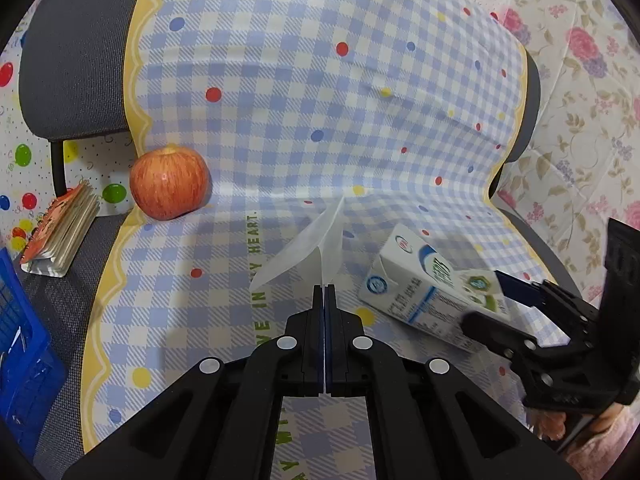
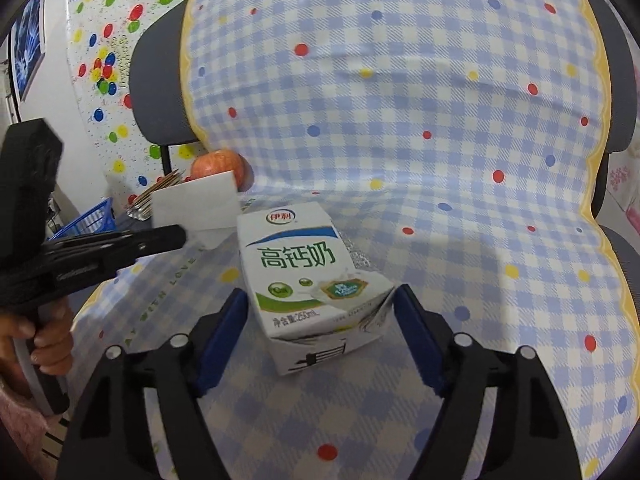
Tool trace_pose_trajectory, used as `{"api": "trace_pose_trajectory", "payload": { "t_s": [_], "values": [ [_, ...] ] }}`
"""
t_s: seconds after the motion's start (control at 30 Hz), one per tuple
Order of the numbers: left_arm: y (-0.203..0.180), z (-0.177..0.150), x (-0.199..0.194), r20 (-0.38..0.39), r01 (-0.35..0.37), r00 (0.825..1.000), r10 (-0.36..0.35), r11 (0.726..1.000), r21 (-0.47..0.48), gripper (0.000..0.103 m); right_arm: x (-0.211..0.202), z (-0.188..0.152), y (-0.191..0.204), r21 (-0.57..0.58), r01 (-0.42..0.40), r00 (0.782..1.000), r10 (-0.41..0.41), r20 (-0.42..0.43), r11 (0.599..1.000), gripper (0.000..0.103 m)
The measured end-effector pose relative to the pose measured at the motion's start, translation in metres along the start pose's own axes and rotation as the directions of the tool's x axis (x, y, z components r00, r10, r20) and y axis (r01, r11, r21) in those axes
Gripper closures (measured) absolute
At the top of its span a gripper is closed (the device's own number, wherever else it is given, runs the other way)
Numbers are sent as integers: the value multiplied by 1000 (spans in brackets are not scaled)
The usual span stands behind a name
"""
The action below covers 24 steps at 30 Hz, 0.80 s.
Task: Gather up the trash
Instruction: 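Grasp the white milk carton with the right tool while the left tool holds the card, then carry the milk carton and card over the pink-lined bin with both tools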
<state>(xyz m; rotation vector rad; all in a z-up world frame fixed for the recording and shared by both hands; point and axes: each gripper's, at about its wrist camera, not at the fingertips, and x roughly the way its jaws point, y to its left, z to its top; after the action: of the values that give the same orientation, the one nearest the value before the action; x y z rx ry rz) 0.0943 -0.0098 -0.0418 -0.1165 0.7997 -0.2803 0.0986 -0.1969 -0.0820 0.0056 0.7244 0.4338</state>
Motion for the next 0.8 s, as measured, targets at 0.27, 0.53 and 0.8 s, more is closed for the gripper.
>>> {"api": "trace_pose_trajectory", "payload": {
  "t_s": [0.27, 0.53, 0.8],
  "values": [
    [-7, -16, -25, 8, -9, 1000, 9, 1000, 5, 103, -48, -16, 34, -9, 143, 989, -143, 35, 990, 33],
    [-61, -45, -71, 31, 107, 993, -110, 989, 98, 103, -135, -53, 43, 88, 274, 956, -282, 85, 958, 33],
    [-128, -77, -101, 24, 239, 968, -250, 946, 219, 103, -217, -102, 30, 220, 419, 887, -449, 110, 881, 33]
  ]
}}
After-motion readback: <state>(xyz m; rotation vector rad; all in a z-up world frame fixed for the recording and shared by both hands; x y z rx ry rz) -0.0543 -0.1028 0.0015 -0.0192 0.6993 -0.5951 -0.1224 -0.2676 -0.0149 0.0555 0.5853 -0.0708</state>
